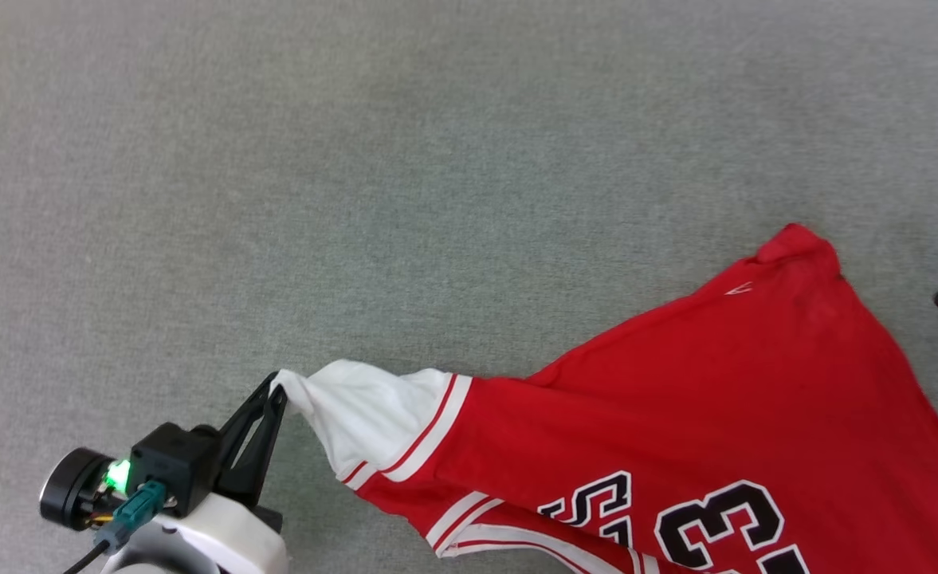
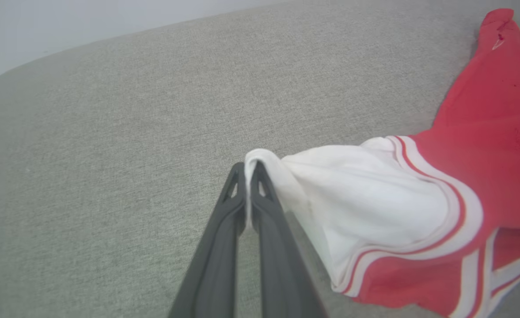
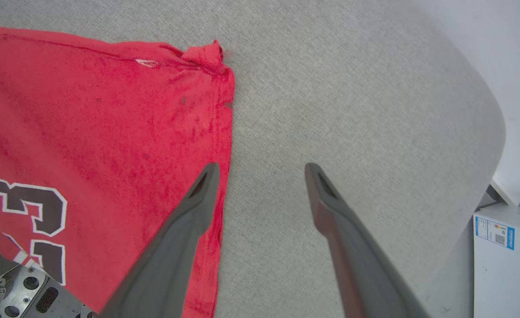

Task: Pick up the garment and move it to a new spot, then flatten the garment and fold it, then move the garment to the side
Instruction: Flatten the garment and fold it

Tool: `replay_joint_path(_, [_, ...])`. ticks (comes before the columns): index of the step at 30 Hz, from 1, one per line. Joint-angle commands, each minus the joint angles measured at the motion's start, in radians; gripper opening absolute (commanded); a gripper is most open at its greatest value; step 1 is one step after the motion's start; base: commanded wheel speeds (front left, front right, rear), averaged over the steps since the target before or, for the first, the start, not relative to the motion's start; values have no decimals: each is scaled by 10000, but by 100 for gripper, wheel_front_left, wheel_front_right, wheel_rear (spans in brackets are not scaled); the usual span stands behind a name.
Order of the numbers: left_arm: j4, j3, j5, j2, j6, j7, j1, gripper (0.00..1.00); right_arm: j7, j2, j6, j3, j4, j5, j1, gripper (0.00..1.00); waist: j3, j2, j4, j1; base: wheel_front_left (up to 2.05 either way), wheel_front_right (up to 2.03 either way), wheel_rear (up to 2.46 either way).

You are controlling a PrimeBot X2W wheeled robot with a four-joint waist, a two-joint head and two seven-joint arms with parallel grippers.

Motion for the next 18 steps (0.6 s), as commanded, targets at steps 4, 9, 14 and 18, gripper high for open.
replay_joint_path(4, [142, -78, 311, -400, -233, 69, -632, 0, 982, 1272, -7, 1798, 1595, -834, -2492, 100, 796, -1, 611, 0, 0, 0, 0])
replay_joint_path(9, [263, -97, 441, -614, -296, 104, -895, 0, 713, 2040, -7, 2577, 3058, -949, -3395, 100, 1158, -1, 863, 0, 0, 0, 0])
replay_joint_path(14, [394, -95, 453, -811, -331, 73, -1021, 0, 283, 2449, -6, 3555, 4197, -835, -3139, 100, 1316, -1, 955, 0, 0, 0, 0])
replay_joint_path(18, [528, -106, 424, -914, -396, 58, -1056, 0, -115, 2523, 9, 4460, 4621, -621, -2802, 0, 1237, -1, 936, 0, 0, 0, 0])
